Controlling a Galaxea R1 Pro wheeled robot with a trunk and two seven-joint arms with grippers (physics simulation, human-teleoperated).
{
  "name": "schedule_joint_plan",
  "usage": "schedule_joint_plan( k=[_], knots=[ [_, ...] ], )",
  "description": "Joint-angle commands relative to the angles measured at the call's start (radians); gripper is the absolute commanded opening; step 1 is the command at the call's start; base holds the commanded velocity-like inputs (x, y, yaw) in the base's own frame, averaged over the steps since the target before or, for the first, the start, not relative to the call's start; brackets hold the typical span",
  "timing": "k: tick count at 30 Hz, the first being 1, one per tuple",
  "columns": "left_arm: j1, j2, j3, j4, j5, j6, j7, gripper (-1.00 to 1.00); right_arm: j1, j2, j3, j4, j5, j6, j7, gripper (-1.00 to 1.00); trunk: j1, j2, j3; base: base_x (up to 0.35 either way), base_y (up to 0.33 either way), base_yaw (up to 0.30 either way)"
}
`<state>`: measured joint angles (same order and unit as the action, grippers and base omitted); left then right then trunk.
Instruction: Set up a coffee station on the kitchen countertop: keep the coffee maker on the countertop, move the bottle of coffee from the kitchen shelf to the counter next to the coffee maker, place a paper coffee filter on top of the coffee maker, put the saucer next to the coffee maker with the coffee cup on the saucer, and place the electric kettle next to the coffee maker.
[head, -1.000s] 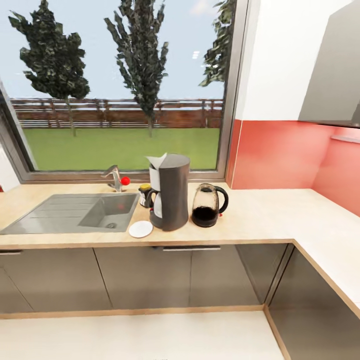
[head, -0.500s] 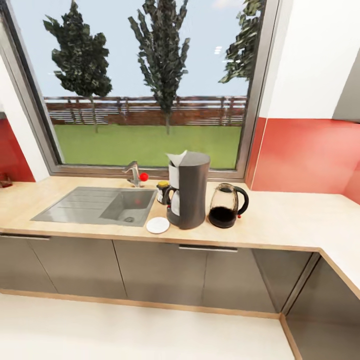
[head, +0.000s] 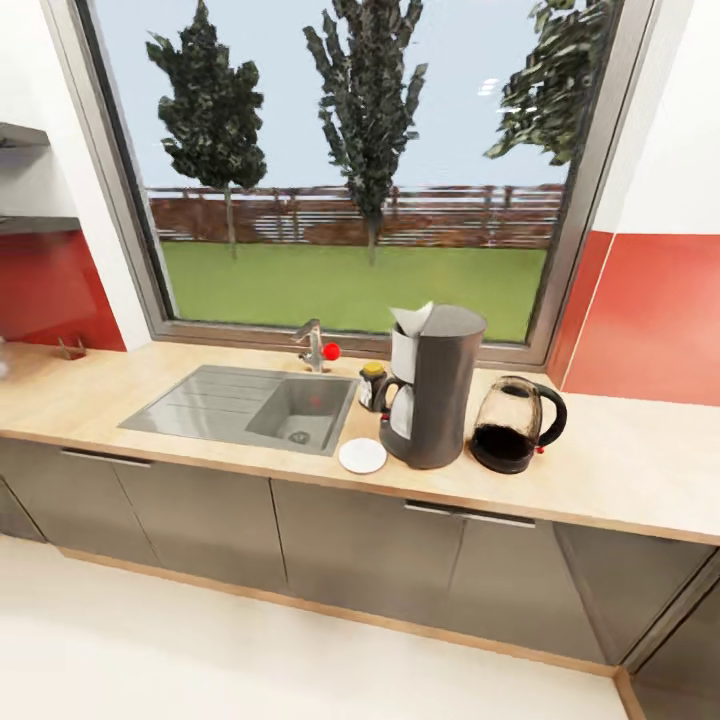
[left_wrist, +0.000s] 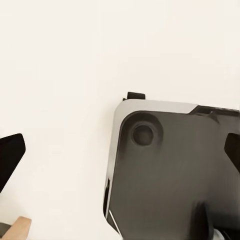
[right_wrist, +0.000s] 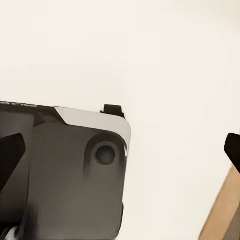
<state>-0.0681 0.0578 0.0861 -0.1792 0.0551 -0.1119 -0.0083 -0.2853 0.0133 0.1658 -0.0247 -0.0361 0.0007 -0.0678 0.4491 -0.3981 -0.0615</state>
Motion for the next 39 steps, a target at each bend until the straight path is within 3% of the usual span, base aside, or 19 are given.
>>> schedule_joint_plan(
  k=[1,21,23,25,28,39],
  knots=[
    [-0.001,0.0,0.002,0.001,0.006,-0.003,-0.001,1.0,0.0,0.0,0.008,0.0,-0.003,0.0,-0.004,1.0,0.001,-0.002,-0.003,0.21,0.243,0.226],
    [-0.001,0.011,0.003,0.001,0.008,-0.002,-0.001,1.0,0.035,-0.006,0.008,0.0,-0.002,-0.001,0.007,1.0,0.001,-0.002,-0.024,0.196,0.248,0.226],
    [-0.001,0.011,0.003,0.001,0.008,-0.002,-0.001,1.0,0.036,-0.013,0.008,0.0,-0.002,-0.001,0.019,1.0,0.001,-0.002,-0.026,0.194,0.249,0.226],
    [-0.001,0.011,0.004,0.002,0.008,-0.002,-0.001,1.0,0.037,-0.033,0.008,-0.001,-0.003,-0.001,0.091,1.0,0.001,-0.002,-0.028,0.194,0.249,0.225],
    [-0.001,0.011,0.004,0.002,0.008,-0.002,-0.001,1.0,0.037,-0.043,0.008,-0.001,-0.003,-0.001,0.123,1.0,0.001,-0.002,-0.031,0.194,0.249,0.224],
    [-0.001,0.016,0.004,0.002,0.009,-0.001,-0.001,1.0,0.037,-0.042,0.008,-0.001,-0.004,-0.001,0.134,1.0,0.001,-0.002,-0.043,0.191,0.252,0.221]
  ],
)
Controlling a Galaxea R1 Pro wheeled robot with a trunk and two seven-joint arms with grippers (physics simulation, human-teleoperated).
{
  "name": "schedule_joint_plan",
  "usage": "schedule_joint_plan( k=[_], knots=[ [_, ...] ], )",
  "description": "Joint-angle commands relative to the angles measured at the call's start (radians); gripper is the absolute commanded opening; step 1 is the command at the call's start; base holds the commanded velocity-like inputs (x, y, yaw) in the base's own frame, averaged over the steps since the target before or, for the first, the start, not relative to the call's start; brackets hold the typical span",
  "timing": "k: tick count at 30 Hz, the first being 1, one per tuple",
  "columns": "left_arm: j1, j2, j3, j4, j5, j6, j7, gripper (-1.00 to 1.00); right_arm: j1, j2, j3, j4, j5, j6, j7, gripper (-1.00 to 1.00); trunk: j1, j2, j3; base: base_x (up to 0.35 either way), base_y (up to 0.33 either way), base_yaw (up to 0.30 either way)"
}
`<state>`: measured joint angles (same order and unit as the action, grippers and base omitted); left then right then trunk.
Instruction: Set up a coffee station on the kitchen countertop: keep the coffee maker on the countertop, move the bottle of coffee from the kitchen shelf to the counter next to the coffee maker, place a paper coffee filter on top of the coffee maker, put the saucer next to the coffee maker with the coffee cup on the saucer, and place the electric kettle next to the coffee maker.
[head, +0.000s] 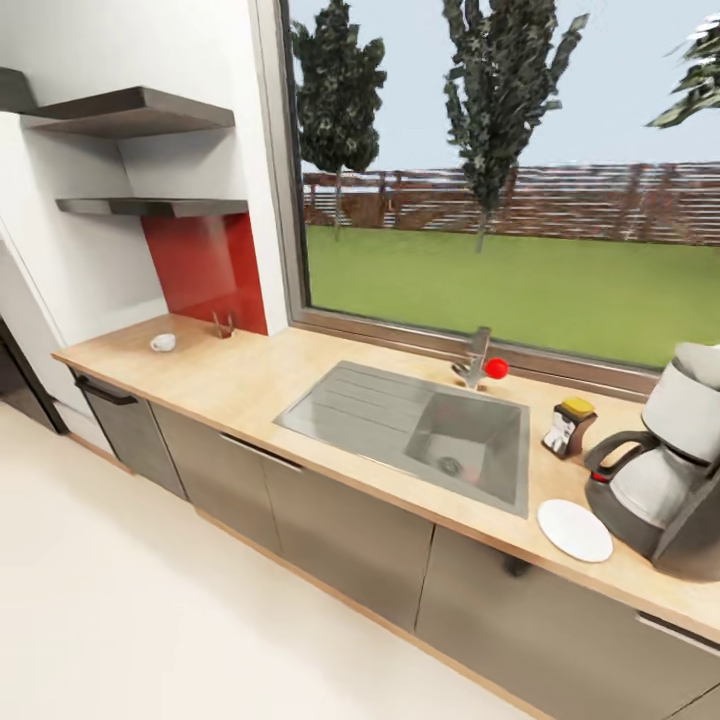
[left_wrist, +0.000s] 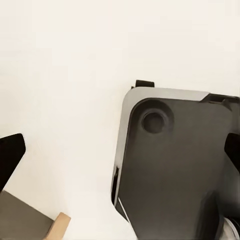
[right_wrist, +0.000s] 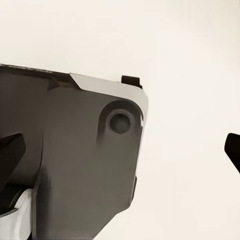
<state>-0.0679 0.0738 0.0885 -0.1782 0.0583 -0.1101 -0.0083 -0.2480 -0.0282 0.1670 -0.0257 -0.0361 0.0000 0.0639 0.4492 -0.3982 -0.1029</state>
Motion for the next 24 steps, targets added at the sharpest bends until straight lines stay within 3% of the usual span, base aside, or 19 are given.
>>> schedule_joint_plan(
  k=[1,24],
  knots=[
    [-0.001,0.0,0.002,0.002,0.006,-0.003,-0.001,1.0,-0.001,0.0,0.007,0.0,-0.004,0.0,0.002,1.0,0.001,-0.002,-0.003,0.185,0.26,0.22],
    [-0.001,0.0,0.002,0.001,0.006,-0.003,-0.001,1.0,0.001,0.004,0.008,0.0,-0.004,0.0,0.001,1.0,0.001,-0.002,-0.028,0.209,0.268,0.22]
  ],
)
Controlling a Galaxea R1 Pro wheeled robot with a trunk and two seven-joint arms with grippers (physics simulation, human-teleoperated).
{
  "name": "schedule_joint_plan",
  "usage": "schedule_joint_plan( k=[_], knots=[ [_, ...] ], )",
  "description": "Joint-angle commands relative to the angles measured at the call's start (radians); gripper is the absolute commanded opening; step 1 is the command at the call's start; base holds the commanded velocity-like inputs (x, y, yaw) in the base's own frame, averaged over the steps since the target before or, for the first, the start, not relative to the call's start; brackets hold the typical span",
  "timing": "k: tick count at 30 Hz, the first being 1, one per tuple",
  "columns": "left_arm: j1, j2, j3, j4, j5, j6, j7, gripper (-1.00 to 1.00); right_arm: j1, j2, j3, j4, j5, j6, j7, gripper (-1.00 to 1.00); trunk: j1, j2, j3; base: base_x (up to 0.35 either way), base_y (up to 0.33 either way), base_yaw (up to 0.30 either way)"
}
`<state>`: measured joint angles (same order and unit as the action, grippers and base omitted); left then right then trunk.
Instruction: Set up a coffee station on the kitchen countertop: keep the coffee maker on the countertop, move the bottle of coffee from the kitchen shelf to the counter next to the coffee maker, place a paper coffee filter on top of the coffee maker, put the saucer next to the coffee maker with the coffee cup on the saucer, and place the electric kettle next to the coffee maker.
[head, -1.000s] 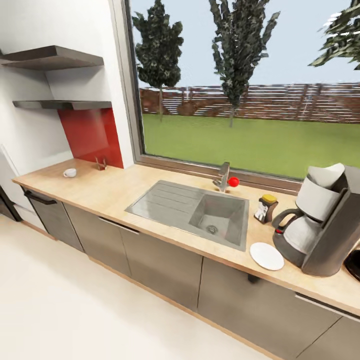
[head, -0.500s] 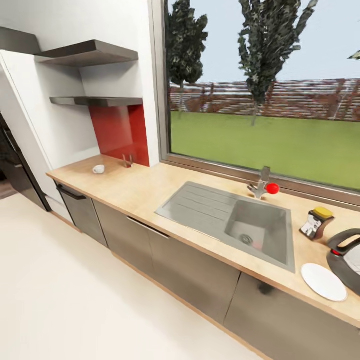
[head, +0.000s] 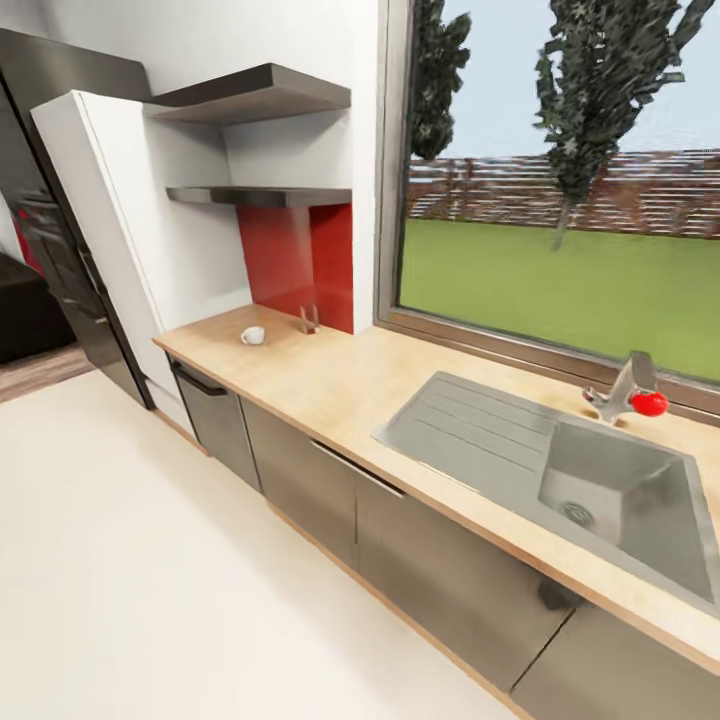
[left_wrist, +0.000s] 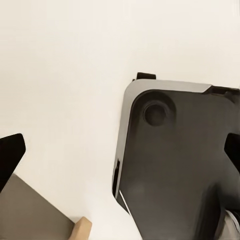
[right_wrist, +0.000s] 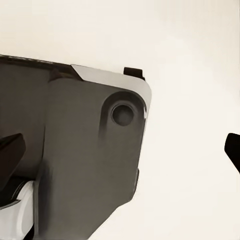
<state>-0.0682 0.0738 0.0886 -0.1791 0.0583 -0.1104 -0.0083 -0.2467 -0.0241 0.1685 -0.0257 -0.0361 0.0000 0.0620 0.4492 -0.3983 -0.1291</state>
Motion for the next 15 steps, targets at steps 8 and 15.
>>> schedule_joint_plan(
  k=[8,15],
  knots=[
    [-0.001,-0.001,0.002,0.001,0.006,-0.003,-0.001,1.0,-0.001,0.0,0.006,0.0,-0.004,0.0,0.002,1.0,0.001,-0.002,-0.011,0.235,0.27,0.22],
    [-0.001,-0.002,0.002,0.001,0.006,-0.004,-0.001,1.0,-0.001,0.0,0.006,0.0,-0.004,0.0,0.002,1.0,0.001,-0.002,-0.018,0.235,0.27,0.22]
  ],
)
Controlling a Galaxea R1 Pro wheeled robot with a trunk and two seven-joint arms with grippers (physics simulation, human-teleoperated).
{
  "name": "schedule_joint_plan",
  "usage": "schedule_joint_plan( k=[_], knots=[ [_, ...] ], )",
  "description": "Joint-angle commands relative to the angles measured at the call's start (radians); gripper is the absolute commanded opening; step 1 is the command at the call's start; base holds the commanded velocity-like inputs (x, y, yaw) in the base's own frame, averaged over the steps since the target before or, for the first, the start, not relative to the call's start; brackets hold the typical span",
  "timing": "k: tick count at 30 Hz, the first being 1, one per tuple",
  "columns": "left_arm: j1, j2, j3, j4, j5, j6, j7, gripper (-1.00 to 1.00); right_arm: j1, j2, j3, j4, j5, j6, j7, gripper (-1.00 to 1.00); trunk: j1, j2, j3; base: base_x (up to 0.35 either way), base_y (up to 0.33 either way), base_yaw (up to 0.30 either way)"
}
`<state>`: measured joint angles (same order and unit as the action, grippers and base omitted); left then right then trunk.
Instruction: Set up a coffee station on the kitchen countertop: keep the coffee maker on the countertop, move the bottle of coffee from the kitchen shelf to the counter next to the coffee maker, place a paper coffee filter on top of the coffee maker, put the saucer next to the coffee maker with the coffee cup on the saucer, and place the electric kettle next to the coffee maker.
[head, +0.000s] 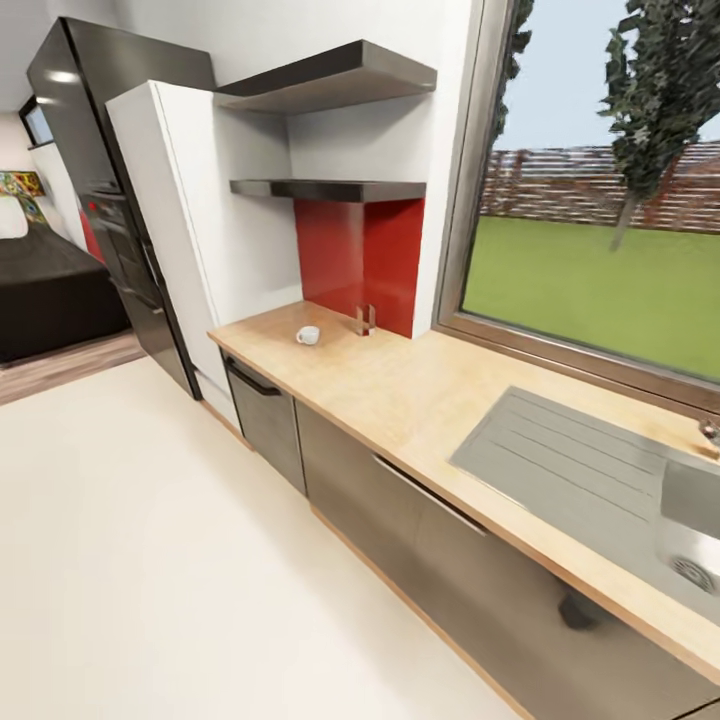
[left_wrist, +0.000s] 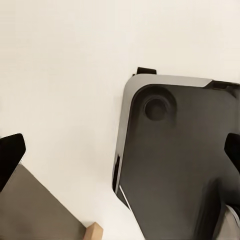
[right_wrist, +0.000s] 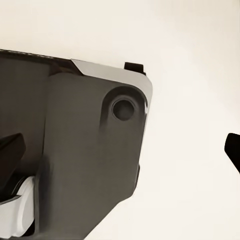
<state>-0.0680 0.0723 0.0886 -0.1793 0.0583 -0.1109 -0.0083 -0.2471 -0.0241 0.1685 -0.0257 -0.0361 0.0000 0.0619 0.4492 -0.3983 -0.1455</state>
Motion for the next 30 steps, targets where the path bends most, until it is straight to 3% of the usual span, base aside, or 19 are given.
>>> schedule_joint_plan(
  k=[1,30],
  knots=[
    [-0.001,0.0,0.002,0.001,0.006,-0.003,-0.001,1.0,0.0,0.0,0.006,0.0,-0.004,0.0,0.003,1.0,0.001,-0.002,-0.003,0.235,0.27,0.22],
    [-0.001,0.0,0.002,0.002,0.006,-0.004,-0.001,1.0,0.0,0.001,0.006,0.0,-0.004,0.0,0.003,1.0,0.001,-0.002,-0.033,0.236,0.27,0.222]
  ],
)
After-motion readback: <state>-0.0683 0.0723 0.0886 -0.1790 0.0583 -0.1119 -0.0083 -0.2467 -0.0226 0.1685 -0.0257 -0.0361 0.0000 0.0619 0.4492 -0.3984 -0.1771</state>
